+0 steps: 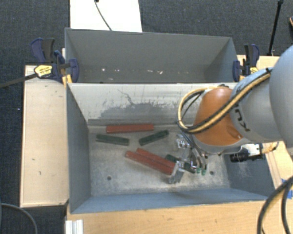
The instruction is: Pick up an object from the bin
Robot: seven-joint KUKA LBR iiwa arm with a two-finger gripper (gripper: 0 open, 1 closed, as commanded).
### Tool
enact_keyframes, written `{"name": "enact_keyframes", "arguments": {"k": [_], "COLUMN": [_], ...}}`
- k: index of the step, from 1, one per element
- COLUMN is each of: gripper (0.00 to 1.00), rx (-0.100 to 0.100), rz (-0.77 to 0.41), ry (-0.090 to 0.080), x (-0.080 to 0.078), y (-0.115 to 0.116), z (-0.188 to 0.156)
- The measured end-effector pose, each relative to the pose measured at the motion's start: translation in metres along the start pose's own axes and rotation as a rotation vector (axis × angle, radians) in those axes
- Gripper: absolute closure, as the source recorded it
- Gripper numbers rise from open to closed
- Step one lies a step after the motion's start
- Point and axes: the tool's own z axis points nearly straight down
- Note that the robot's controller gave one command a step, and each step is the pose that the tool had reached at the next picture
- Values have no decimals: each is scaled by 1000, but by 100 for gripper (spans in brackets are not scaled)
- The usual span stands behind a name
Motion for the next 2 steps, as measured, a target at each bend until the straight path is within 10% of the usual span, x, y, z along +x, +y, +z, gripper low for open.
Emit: {"name": "enact_keyframes", "arguments": {"k": [1, 2], "gripper": [100, 100], "rx": [3, 0], "rz": [-4, -29], "ry": [-1, -9], "x": [-1, -30], "y": [-2, -7], "z": [-1, -188]}}
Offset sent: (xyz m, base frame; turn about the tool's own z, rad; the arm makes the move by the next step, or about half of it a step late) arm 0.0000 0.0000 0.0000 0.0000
